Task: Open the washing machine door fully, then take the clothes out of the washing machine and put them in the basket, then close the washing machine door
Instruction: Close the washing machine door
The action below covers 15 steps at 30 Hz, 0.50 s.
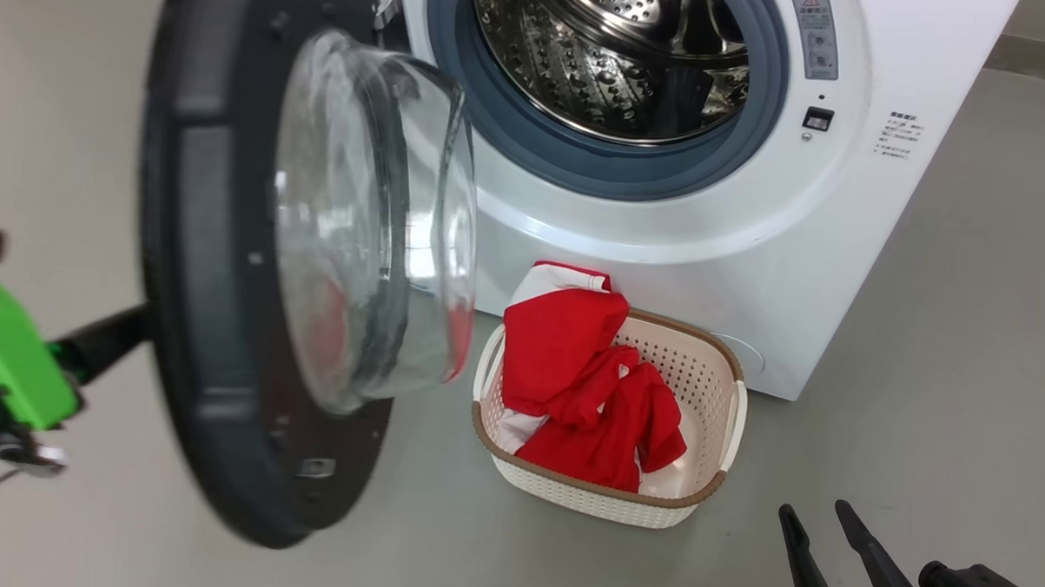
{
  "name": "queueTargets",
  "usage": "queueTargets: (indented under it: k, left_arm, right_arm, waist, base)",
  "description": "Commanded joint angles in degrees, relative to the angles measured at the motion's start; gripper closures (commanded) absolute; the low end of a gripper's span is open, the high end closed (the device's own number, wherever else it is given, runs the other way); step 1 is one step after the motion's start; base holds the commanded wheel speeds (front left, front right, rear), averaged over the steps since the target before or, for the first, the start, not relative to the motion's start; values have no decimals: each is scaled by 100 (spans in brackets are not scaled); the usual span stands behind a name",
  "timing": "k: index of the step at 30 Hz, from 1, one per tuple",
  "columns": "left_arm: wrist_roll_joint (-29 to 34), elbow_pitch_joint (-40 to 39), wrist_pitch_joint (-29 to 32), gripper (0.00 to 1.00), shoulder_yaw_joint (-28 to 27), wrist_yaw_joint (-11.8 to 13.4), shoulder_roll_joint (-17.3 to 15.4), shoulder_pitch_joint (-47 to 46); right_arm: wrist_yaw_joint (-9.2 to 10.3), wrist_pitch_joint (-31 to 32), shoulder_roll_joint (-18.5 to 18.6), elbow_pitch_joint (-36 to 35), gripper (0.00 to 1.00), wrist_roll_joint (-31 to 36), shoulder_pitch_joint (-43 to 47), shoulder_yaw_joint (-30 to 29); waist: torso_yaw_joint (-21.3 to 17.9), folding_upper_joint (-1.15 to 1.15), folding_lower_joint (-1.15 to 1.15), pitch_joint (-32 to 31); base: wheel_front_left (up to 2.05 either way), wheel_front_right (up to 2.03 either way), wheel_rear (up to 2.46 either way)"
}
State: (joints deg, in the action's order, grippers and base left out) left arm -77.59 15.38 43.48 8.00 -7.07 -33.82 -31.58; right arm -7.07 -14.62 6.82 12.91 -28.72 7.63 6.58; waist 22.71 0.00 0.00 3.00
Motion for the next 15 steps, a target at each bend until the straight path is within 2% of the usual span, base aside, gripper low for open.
queueTargets:
  k: [1, 8, 15]
  left_arm:
    - [-151, -373, -20, 100, -77, -42, -205, -129]
    - [-272, -1021, -360, 100, 504, -42, 106, -133]
    - [-162, -919, -853, 100, 681, -42, 23, -151]
  right_arm:
    - [-42, -38, 42, -130, 0, -22, -93, 118]
    - [-42, -38, 35, -145, 0, -17, -89, 91]
    - [-42, -38, 33, -159, 0, -3, -130, 75]
  waist:
    - [-26, 0, 0, -10]
    - [-87, 0, 0, 15]
    - [-195, 0, 0, 52]
  base:
    - [0, 0, 0]
    - [0, 0, 0]
    - [0, 0, 0]
